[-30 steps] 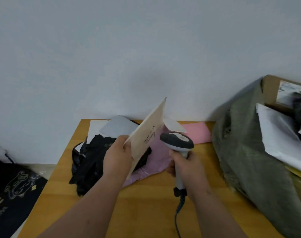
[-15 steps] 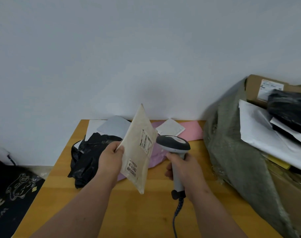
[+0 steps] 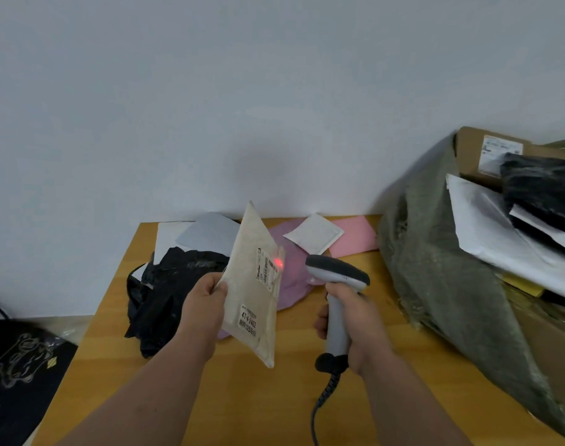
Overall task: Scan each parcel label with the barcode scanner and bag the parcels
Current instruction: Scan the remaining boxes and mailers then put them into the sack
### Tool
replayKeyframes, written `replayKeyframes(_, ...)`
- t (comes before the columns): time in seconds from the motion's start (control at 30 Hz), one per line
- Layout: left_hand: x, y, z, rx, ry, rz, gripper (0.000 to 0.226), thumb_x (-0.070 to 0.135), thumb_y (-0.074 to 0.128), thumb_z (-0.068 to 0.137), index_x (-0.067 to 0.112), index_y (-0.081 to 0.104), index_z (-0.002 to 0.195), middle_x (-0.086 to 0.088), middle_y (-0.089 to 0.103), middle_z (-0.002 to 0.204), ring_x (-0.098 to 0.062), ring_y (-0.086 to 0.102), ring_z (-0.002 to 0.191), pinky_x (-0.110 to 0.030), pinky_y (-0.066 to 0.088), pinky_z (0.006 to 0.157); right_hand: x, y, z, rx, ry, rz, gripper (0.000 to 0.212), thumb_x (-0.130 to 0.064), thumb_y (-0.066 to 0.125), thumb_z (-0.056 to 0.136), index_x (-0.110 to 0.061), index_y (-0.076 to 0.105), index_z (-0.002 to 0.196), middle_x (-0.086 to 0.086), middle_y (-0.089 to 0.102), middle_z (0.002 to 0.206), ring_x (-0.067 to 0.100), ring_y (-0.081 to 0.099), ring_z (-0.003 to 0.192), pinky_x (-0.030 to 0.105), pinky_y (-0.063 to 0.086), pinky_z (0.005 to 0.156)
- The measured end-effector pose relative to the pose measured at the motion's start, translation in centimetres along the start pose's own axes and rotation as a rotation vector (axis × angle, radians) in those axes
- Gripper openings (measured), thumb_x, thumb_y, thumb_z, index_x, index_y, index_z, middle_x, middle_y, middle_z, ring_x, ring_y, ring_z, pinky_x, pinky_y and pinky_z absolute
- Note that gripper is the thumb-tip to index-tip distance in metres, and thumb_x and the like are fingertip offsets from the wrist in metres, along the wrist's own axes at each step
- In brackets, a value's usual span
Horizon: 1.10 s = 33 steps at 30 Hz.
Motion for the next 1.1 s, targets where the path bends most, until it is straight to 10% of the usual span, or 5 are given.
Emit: replayKeyframes(1.1,-2.6,-2.6,2.2,0.017,-0.025,-0.005,0.019,0.016,0.043,0.104,0.017,0.063,0.102,-0.007,0.066,0.093,-0.023,0.063,0.076,-0.033,0.051,0.058,2.6,2.0,0.6,0.042,0.070,0.012,0.021,-0.023,0.066,0.091,-0.005,0.064,0.081,0.009,0.062,0.062,0.025,0.060,0.058,0.037,0.051,0.064)
Point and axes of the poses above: each hand's wrist, its own z-axis towards the middle knuckle, its own y-axis out of the palm, x = y × z, the point moved 10 cm from there along z, towards the middle knuckle
